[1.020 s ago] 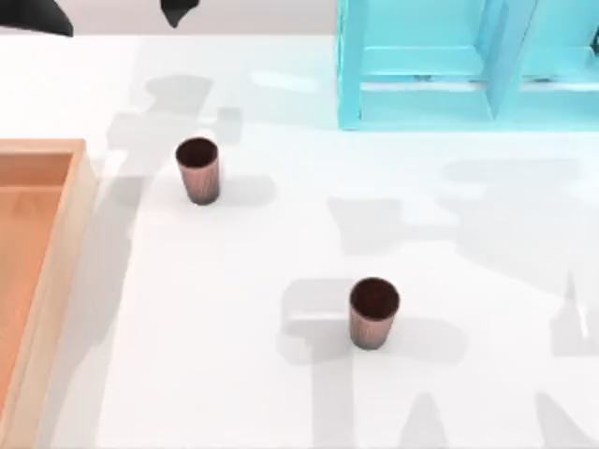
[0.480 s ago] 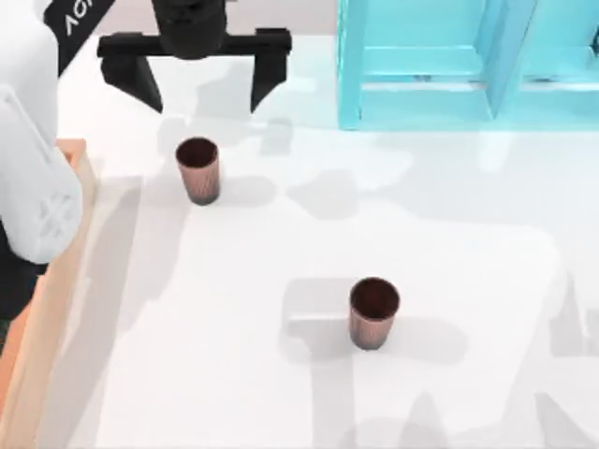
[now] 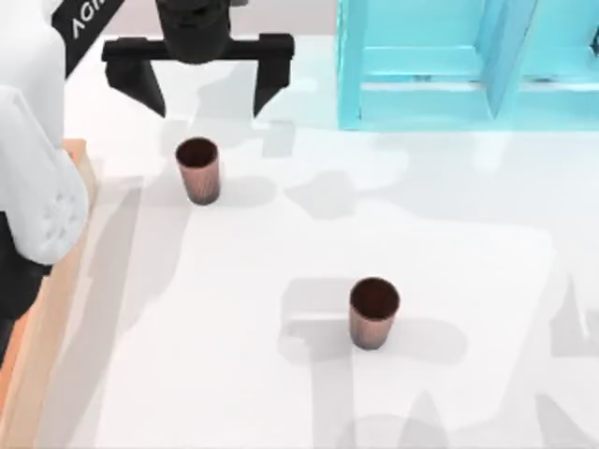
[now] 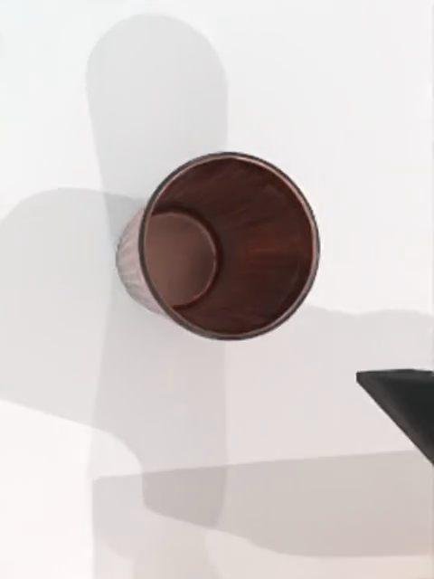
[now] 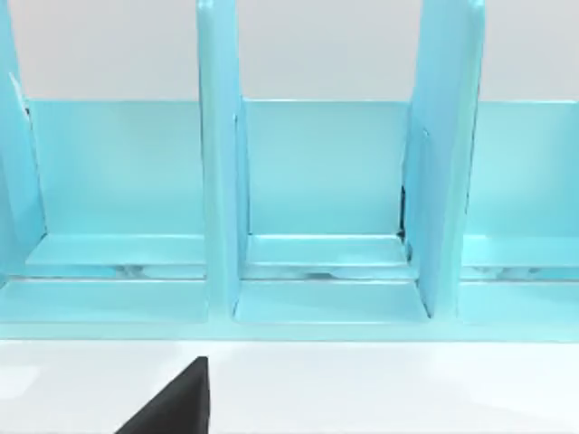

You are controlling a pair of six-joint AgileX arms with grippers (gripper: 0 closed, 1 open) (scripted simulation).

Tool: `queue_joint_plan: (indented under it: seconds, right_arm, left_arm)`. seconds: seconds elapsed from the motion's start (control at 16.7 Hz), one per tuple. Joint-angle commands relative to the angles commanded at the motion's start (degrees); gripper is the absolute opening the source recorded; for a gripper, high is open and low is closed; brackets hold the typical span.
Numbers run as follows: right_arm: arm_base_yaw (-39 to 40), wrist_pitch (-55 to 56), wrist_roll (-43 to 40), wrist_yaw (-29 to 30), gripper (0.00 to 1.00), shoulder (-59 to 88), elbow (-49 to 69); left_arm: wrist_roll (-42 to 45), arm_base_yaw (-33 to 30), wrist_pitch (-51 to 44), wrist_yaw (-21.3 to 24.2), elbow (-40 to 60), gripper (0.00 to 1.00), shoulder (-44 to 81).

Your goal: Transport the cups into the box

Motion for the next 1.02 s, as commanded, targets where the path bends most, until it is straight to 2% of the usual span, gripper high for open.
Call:
queue_joint_plan:
  seconds: [0.66, 1.02]
  right_arm:
    - [0.0, 0.0, 0.0, 0.0, 1.0, 0.0, 0.0]
    - [0.0, 0.0, 0.0, 0.0, 1.0, 0.0, 0.0]
  left_arm:
    - [0.32, 0.3, 22.09, 0.0, -24.43, 1.0, -2.4]
    - [0.36, 0.35, 24.39, 0.0, -26.98, 1.0, -2.7]
